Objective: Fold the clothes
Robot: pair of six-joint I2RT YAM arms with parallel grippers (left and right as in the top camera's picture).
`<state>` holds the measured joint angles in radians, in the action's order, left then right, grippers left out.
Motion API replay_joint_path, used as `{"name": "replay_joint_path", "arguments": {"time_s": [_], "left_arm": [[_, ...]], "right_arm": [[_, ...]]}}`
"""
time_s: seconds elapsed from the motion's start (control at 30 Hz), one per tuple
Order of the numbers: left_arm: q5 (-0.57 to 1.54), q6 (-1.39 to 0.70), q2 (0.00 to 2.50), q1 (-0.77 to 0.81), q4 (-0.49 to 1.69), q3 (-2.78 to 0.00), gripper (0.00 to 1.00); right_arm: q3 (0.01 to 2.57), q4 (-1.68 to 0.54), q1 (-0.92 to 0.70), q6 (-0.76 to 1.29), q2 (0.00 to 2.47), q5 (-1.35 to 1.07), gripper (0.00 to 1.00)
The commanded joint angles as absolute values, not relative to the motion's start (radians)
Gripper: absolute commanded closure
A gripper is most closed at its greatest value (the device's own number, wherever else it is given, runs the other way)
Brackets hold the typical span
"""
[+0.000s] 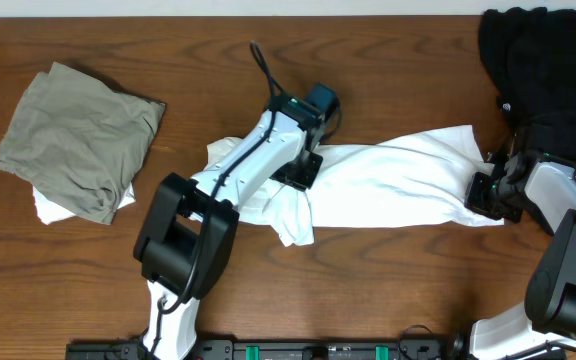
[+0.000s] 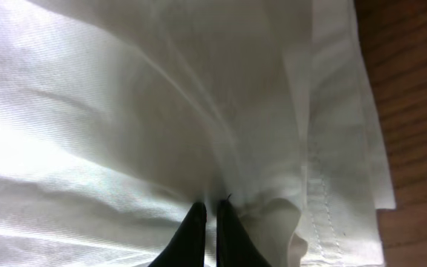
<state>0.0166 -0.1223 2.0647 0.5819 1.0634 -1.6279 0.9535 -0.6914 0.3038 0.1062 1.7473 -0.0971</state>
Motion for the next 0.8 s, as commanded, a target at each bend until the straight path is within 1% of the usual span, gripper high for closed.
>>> {"name": "replay_joint_path", "arguments": {"time_s": [0.0, 0.17, 0.53, 0.57, 0.6, 0.67, 0.77], "left_arm": [[0.033, -0.104, 2.080, 0.559, 1.065, -1.619, 0.60], [0.096, -0.079, 2.082, 0.559, 1.063, -1.619, 0.59], [0.098, -0.079, 2.088, 0.559, 1.060, -1.581, 0.60], [0.098, -0.079, 2.088, 0.559, 1.060, -1.578, 0.64], [0.098, -0.079, 2.088, 0.559, 1.060, -1.577, 0.70], [0.098, -0.080, 2.088, 0.559, 1.059, -1.576, 0.88], [0.097, -0.079, 2.088, 0.559, 1.060, -1.576, 0.94]], "right_arm": [[0.944, -0.704, 0.300, 0.119, 1.753, -0.078, 0.93], [0.944, -0.704, 0.300, 0.119, 1.753, -0.079, 0.93], [0.944, -0.707, 0.300, 0.119, 1.753, -0.079, 0.93], [0.944, -0.707, 0.300, 0.119, 1.753, -0.079, 0.93], [0.944, -0.707, 0.300, 0.119, 1.753, -0.079, 0.93], [0.944, -0.707, 0.300, 0.119, 1.753, -0.079, 0.93], [0.944, -0.707, 0.300, 0.119, 1.753, -0.079, 0.93]]}}
